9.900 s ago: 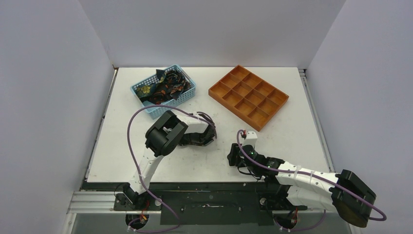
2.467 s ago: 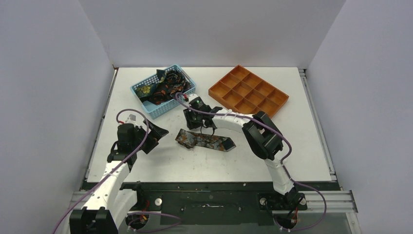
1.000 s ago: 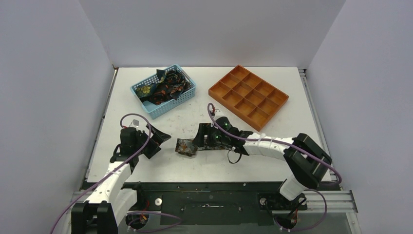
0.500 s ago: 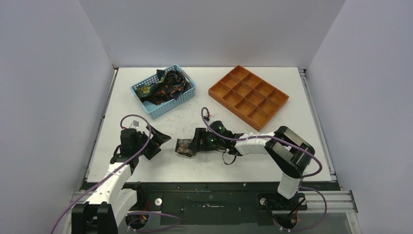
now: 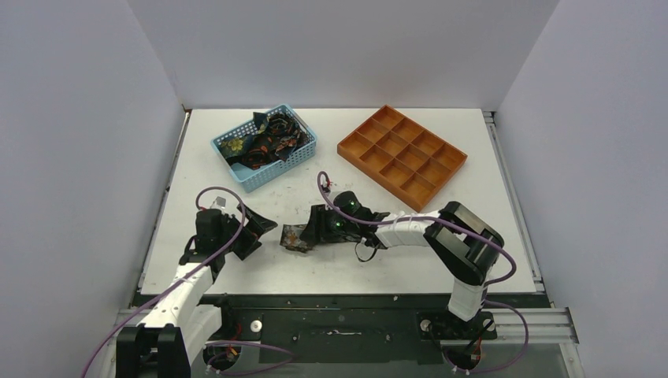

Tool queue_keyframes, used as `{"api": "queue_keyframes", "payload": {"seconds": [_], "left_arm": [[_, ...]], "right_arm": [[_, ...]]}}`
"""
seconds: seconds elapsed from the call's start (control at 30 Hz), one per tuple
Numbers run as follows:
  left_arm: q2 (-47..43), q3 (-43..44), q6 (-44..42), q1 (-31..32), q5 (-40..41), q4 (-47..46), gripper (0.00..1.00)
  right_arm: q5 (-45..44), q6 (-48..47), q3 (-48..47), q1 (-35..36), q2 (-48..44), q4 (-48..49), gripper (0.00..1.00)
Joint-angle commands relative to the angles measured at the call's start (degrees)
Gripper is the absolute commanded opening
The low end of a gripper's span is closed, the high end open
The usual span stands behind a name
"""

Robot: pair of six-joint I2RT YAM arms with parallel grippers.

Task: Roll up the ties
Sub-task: Roll the tie at the center of the board.

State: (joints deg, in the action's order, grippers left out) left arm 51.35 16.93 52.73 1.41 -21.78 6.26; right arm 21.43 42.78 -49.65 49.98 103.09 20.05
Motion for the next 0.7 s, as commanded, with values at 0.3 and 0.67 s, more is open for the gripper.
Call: {"api": "queue_keyframes", "payload": {"seconds": [0.3,0.67], "left_arm": [[0.48,-0.99,0.88,1.04,-1.25,-4.03,0.91],[2.73,-1.54,1.73,1.23,-1.76,-7.35,0.91]], "right_arm": [[1.52,-10.87,-8.09,0.5,4.02,-2.97,0.44],[1.45,-11.39,-8.16,-1.0,6.63,-1.12,0.42]]}}
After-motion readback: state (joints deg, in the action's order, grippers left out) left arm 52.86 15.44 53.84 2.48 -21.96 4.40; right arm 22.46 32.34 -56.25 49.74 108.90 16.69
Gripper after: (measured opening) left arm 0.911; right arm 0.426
